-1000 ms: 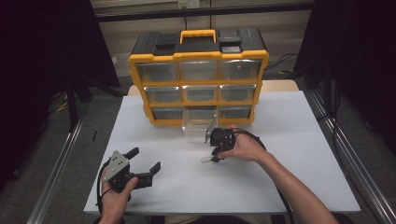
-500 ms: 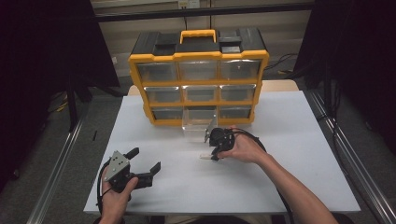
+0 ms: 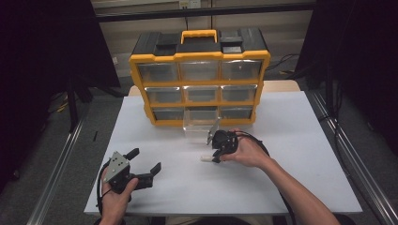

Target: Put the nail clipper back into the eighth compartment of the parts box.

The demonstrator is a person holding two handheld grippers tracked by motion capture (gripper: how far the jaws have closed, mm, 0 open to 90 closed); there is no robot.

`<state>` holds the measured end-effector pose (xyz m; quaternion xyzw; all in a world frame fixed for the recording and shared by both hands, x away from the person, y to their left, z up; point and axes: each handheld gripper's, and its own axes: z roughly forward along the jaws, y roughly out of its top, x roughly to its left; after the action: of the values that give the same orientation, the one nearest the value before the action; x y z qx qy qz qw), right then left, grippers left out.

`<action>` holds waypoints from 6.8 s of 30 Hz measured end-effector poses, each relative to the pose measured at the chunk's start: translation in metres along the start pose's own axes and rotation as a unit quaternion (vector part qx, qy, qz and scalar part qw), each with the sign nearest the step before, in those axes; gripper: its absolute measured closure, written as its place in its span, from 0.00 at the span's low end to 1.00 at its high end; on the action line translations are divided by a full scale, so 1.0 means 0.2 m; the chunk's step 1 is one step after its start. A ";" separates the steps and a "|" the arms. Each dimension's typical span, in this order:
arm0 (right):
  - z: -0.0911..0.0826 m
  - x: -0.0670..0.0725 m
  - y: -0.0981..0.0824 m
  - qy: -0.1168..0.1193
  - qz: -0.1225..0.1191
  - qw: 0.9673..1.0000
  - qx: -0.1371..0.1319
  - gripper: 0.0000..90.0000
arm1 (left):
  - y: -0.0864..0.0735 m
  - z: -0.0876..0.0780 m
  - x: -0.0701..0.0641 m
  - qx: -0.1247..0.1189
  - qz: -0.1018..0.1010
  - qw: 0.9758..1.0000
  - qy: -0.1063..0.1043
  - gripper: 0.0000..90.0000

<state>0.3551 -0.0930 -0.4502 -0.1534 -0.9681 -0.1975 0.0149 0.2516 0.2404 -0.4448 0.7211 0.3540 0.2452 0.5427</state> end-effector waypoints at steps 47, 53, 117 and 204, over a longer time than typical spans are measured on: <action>-0.16 0.04 -0.12 0.001 -0.010 0.983 -0.184 0.86 | 0.01 0.00 0.00 -0.010 -0.009 1.000 -0.010 0.04; -0.19 0.06 -0.12 -0.005 -0.015 0.980 -0.199 0.87 | 0.01 0.02 0.00 -0.008 -0.013 1.000 -0.010 0.04; -0.56 -0.05 0.08 -0.044 -0.017 0.973 -0.227 0.86 | 0.01 0.01 0.00 -0.008 -0.005 1.000 -0.012 0.04; -0.39 -0.36 0.35 -0.069 0.059 0.995 -0.044 0.86 | 0.01 0.00 0.01 -0.013 -0.003 1.000 -0.012 0.04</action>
<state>0.4416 -0.0836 -0.3576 -0.2237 -0.9466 -0.2274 -0.0473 0.2534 0.2413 -0.4432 0.7157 0.3461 0.2401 0.5570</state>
